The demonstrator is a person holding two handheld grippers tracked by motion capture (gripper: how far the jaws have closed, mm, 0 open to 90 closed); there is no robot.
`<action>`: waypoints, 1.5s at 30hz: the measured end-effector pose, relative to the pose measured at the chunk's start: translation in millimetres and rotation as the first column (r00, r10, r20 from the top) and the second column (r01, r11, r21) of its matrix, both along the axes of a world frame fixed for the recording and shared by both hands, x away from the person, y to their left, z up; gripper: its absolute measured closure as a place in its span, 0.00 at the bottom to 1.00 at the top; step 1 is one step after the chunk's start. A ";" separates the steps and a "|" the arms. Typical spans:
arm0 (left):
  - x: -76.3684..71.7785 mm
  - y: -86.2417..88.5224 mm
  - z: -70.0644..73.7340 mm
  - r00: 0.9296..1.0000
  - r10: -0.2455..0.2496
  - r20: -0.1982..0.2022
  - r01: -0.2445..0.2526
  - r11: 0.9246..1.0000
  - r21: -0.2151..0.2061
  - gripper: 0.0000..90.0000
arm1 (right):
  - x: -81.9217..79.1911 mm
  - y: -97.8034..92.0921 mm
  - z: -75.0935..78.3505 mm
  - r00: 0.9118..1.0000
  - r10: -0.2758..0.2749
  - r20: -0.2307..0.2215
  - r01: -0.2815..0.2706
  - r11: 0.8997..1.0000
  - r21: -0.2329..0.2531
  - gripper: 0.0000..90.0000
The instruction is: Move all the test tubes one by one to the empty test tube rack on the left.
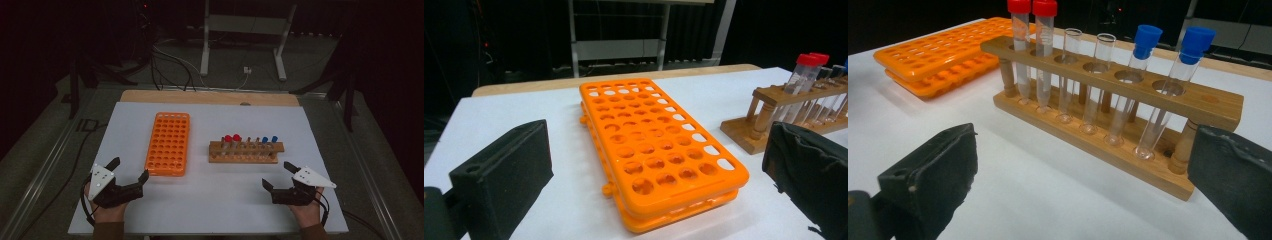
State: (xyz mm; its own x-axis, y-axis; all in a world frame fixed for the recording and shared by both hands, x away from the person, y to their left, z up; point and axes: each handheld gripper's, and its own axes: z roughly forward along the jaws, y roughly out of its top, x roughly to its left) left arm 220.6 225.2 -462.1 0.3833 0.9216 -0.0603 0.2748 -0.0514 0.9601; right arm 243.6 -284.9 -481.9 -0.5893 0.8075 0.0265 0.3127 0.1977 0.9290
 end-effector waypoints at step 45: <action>7.1 -5.8 -4.5 1.000 0.002 0.000 -0.002 1.000 -0.016 0.00 | 97.9 -5.2 38.1 0.988 -0.104 -0.113 0.098 0.994 -0.057 0.73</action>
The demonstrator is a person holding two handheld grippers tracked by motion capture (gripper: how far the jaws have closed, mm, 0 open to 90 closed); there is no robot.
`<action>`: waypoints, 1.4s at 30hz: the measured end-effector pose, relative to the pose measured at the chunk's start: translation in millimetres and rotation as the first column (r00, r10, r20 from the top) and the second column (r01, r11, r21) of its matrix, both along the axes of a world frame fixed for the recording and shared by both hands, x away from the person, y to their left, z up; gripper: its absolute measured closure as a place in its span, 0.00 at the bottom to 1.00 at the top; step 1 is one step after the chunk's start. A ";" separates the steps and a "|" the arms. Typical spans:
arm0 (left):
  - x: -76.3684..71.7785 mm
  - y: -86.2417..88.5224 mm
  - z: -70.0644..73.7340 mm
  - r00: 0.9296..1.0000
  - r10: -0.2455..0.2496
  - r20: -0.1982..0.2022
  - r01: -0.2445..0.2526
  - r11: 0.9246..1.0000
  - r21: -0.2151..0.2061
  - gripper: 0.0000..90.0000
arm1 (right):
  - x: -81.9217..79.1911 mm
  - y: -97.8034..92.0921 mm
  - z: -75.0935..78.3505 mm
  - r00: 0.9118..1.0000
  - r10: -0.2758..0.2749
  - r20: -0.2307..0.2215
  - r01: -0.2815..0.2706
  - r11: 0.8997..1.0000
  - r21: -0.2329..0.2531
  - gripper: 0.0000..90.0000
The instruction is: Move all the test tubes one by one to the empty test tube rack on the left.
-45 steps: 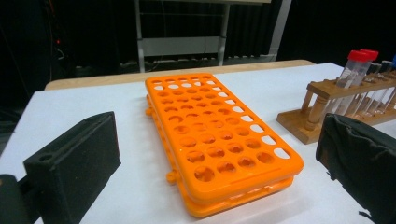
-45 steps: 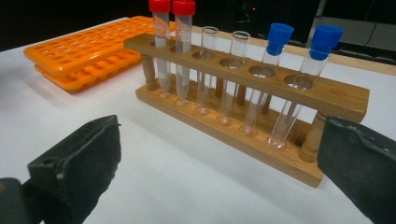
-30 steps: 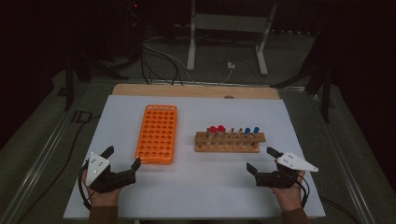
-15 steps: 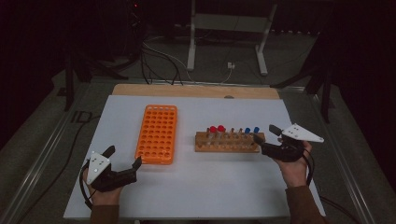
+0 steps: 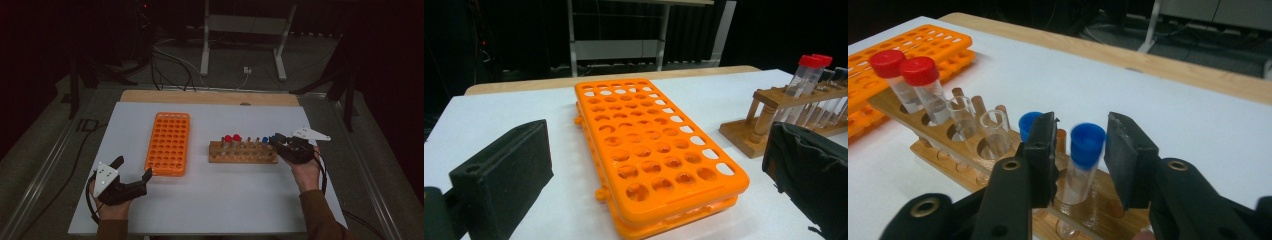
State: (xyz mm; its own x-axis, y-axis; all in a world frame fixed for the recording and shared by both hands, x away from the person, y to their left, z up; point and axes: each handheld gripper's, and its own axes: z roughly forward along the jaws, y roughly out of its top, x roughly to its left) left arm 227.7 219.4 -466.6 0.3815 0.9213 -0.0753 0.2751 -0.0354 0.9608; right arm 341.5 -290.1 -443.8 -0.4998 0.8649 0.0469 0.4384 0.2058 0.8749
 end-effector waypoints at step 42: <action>1.4 -1.5 -2.3 1.000 -0.009 -0.015 0.009 1.000 0.000 0.00 | -8.5 4.9 17.6 0.998 -0.009 0.057 0.010 1.000 -0.015 0.86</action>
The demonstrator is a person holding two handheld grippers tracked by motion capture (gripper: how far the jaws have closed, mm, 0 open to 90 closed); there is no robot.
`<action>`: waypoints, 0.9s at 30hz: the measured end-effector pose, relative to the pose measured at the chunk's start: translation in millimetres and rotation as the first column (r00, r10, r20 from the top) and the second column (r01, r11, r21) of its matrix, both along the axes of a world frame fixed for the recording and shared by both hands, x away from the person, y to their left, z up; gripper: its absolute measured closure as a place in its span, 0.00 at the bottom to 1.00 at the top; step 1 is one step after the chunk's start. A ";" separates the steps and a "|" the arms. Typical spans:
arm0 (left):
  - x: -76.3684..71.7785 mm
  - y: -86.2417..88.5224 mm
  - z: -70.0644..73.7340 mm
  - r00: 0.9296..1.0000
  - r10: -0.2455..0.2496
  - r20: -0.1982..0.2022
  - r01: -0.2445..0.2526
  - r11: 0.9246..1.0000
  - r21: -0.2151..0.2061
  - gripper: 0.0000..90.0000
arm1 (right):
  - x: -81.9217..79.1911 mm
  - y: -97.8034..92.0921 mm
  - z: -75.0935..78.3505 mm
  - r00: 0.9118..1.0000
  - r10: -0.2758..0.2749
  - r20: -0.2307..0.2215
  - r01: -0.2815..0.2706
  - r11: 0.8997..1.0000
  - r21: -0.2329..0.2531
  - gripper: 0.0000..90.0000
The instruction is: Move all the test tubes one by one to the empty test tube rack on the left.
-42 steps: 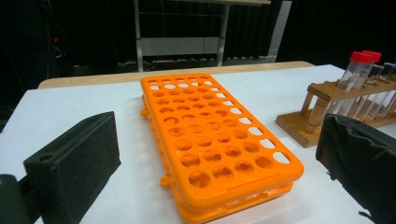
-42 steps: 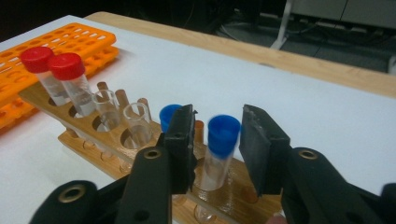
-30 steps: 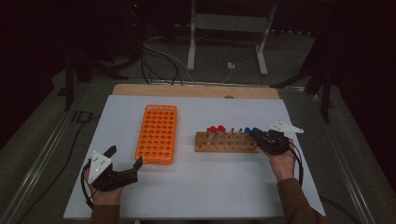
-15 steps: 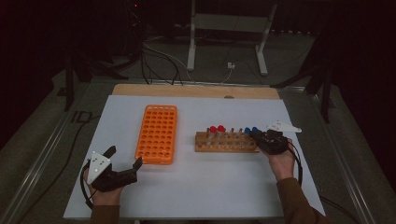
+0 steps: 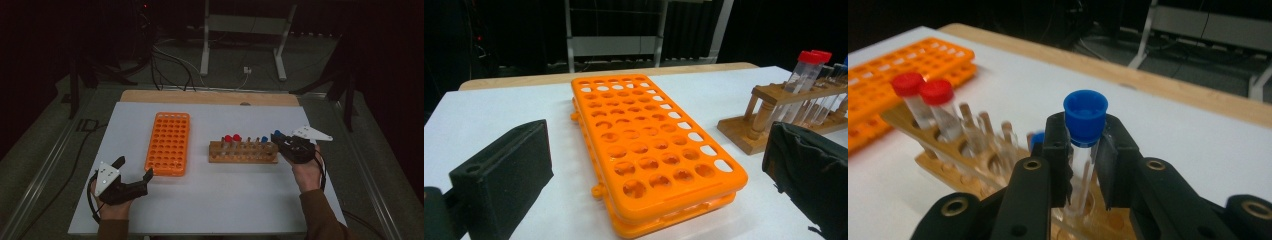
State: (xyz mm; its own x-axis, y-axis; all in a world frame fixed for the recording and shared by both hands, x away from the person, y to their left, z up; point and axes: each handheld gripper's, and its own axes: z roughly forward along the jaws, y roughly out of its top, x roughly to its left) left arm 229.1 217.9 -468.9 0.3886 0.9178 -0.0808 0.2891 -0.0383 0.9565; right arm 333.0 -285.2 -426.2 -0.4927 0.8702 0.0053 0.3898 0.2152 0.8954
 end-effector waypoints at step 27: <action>22.3 -49.4 37.7 0.987 -0.160 0.015 0.159 0.986 0.049 0.00 | -23.8 30.4 36.0 0.985 0.170 0.037 -0.172 0.982 0.071 0.86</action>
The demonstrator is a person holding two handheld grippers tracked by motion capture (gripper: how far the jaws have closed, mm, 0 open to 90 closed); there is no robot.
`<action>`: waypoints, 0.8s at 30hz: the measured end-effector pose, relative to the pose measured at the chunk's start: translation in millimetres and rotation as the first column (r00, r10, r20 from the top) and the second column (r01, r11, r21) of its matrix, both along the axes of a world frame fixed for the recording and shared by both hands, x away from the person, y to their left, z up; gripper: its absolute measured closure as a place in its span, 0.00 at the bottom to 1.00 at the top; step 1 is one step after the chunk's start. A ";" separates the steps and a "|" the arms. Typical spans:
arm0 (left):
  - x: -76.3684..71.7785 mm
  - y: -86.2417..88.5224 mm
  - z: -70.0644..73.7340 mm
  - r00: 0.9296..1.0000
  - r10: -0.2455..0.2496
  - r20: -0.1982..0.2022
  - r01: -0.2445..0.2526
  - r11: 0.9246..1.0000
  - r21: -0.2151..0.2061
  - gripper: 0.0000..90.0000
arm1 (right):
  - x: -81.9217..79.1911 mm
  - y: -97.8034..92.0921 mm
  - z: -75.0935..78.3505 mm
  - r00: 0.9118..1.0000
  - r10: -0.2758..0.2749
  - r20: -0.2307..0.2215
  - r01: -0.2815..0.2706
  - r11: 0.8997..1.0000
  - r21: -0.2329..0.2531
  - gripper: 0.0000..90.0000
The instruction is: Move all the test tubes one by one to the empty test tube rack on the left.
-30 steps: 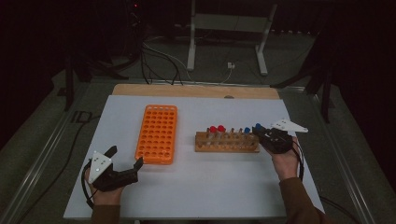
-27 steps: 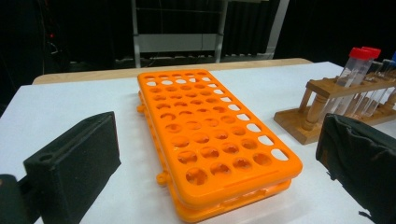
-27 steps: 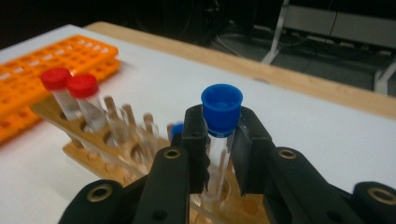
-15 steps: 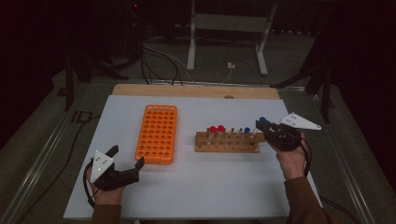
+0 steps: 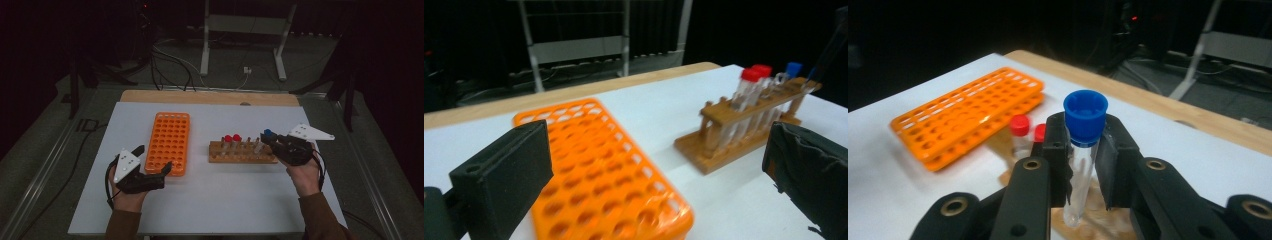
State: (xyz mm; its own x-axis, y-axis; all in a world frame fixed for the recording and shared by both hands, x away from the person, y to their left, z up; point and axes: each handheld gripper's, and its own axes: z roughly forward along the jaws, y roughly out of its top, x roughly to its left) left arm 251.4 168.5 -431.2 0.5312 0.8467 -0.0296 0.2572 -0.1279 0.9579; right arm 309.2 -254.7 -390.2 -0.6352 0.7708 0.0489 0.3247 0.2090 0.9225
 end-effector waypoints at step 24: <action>27.7 -99.7 -0.2 0.960 -0.273 -0.060 0.276 0.960 0.052 0.35 | -8.5 82.5 -10.4 0.977 0.207 -0.061 -0.206 0.978 0.019 0.85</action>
